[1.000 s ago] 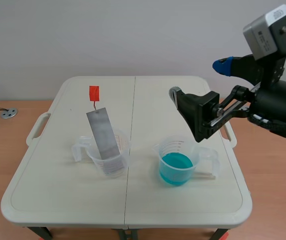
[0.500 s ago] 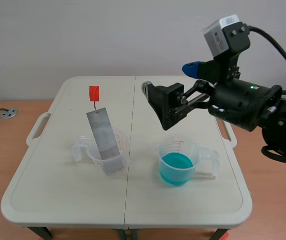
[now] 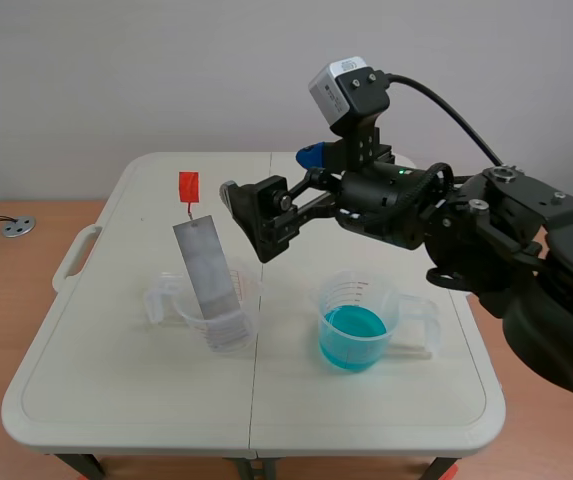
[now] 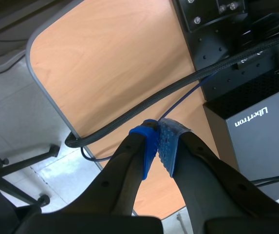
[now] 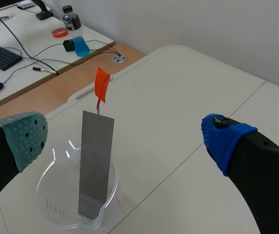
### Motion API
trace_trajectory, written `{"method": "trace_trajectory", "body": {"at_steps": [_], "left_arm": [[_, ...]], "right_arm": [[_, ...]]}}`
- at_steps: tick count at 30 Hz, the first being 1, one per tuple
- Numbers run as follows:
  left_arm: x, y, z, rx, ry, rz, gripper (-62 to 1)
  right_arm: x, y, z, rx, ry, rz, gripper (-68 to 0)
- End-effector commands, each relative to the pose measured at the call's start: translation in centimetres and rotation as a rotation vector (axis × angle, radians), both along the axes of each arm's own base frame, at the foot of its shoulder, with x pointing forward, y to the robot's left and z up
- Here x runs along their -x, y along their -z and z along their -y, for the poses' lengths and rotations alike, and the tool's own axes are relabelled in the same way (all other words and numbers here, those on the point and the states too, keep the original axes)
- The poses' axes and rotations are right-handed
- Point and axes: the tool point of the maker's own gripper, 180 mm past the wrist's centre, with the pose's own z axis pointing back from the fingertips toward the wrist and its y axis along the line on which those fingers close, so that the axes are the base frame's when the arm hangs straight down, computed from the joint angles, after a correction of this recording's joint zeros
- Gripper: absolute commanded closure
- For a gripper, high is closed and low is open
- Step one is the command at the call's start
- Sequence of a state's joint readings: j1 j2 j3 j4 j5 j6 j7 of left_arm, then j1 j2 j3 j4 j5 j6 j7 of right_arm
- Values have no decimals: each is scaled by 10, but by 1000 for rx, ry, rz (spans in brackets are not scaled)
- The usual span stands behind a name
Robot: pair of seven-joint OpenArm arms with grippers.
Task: Hold the metal plate by the orange handle, dip it into the blue solution, take it out and point at it, then put the plate back in the beaker on the left.
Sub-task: 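Lift the metal plate out of the left beaker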
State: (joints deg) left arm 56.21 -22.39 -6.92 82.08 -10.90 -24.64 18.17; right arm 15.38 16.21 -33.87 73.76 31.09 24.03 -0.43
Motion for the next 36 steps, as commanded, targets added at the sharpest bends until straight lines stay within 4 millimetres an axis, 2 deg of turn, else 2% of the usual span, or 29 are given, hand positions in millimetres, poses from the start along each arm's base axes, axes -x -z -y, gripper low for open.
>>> {"method": "trace_trajectory", "body": {"at_steps": [1,9,20,28,36], "left_arm": [[3,-2,1,9,4,-3,-34],[3,-2,1,9,4,-3,-34],[3,-2,1,9,4,-3,-34],[3,-2,1,9,4,-3,-34],[3,-2,2,9,4,-3,-34]], "right_arm": [[-11,-19,-6,-24,-6,42,-663],[-19,-20,-35,-26,-53,31,-663],[-28,4,-65,0,-81,-50,-663],[-36,3,-87,-16,-95,-77,-663],[-29,4,-105,-28,-154,-106,-663]]}}
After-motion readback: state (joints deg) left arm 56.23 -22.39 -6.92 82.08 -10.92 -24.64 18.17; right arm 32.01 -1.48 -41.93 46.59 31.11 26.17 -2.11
